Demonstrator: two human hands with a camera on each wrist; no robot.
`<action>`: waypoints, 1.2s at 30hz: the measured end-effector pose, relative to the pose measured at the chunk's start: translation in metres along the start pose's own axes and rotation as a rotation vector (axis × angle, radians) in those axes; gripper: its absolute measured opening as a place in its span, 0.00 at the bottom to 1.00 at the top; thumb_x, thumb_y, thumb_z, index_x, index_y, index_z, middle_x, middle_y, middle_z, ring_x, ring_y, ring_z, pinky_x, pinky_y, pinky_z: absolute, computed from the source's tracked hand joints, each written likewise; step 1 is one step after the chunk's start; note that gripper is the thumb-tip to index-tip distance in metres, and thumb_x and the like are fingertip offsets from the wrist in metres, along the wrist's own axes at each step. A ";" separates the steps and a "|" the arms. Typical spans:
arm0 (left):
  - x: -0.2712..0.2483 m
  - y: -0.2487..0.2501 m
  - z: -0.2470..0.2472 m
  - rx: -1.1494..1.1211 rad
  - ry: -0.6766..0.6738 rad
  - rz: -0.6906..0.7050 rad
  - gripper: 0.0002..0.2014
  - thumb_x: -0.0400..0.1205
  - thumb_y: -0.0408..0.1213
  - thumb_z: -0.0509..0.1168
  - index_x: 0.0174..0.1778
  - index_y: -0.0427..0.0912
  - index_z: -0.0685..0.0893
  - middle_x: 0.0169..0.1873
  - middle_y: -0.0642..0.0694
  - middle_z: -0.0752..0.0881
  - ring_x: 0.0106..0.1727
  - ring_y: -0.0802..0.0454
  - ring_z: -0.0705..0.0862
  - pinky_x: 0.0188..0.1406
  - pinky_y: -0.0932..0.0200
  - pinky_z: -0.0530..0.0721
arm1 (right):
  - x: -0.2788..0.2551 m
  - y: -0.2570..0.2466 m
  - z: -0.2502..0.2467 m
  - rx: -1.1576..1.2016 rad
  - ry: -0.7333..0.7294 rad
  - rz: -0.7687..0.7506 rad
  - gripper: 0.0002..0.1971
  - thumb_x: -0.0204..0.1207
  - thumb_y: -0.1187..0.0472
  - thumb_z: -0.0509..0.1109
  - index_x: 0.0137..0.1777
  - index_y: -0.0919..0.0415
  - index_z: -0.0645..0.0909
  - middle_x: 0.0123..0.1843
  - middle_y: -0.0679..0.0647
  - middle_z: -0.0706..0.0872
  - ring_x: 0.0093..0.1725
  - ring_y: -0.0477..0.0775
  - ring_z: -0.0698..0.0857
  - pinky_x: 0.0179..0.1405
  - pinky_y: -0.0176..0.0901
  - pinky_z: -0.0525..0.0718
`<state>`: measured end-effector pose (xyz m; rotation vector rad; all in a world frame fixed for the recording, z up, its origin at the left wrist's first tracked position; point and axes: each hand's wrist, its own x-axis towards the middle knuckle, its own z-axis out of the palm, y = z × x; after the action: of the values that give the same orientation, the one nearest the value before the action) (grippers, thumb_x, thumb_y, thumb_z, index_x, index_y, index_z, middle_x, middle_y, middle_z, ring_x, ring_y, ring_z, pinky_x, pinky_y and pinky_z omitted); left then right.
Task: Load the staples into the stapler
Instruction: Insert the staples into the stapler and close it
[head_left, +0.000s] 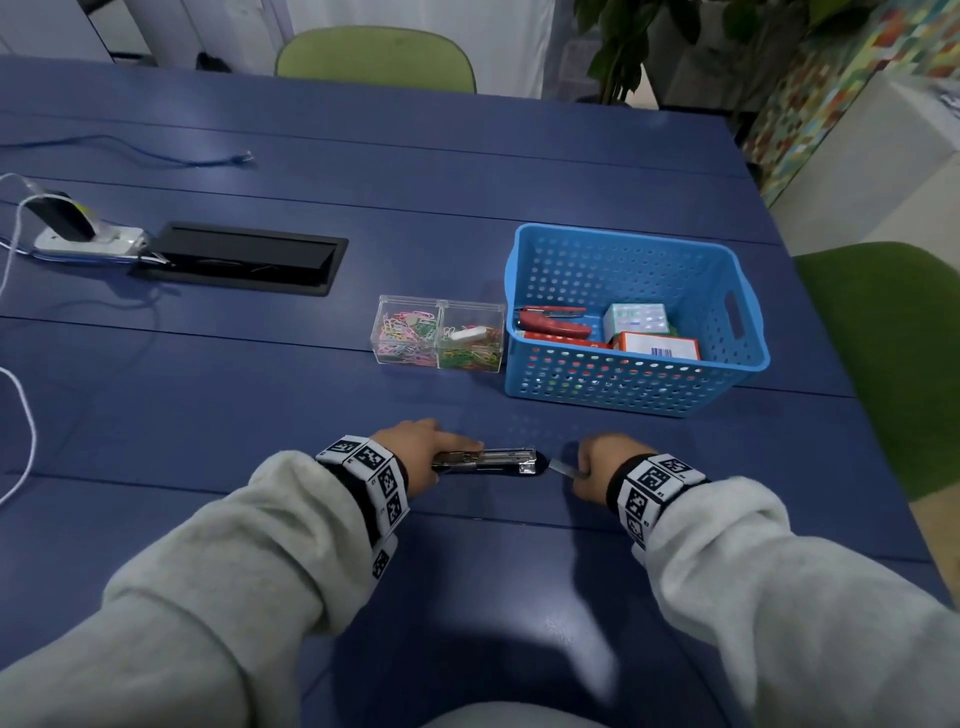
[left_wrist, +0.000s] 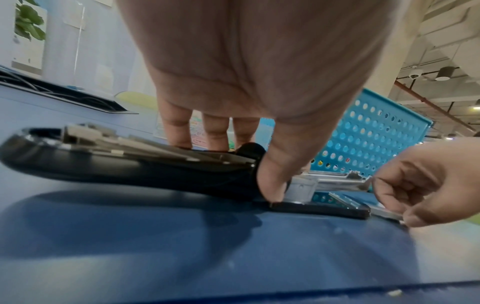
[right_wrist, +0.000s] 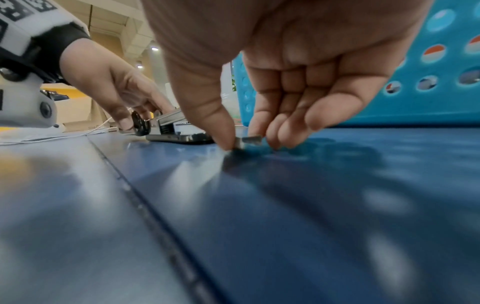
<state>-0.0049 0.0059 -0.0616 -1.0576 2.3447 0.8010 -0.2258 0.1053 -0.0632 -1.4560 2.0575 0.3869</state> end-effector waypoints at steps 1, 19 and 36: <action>0.000 0.000 0.000 0.003 0.002 -0.001 0.32 0.76 0.32 0.60 0.70 0.72 0.66 0.65 0.44 0.75 0.67 0.41 0.76 0.67 0.44 0.78 | -0.002 0.000 -0.003 0.019 0.010 0.010 0.06 0.69 0.55 0.68 0.39 0.55 0.74 0.44 0.56 0.81 0.44 0.58 0.79 0.49 0.45 0.83; 0.000 0.003 -0.002 0.041 0.007 -0.002 0.32 0.76 0.32 0.60 0.70 0.72 0.67 0.64 0.43 0.76 0.65 0.39 0.77 0.64 0.41 0.80 | -0.001 -0.041 -0.013 -0.007 0.122 -0.368 0.11 0.73 0.54 0.67 0.48 0.57 0.87 0.44 0.57 0.76 0.49 0.63 0.82 0.47 0.48 0.81; 0.003 0.001 -0.001 0.041 0.022 0.015 0.32 0.76 0.32 0.60 0.69 0.72 0.67 0.64 0.44 0.76 0.65 0.40 0.77 0.64 0.41 0.80 | 0.002 -0.046 -0.014 -0.070 0.108 -0.385 0.10 0.72 0.58 0.66 0.47 0.60 0.87 0.47 0.60 0.78 0.52 0.64 0.82 0.48 0.48 0.80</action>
<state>-0.0076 0.0047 -0.0622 -1.0381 2.3800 0.7465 -0.1876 0.0796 -0.0492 -1.9040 1.7998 0.2278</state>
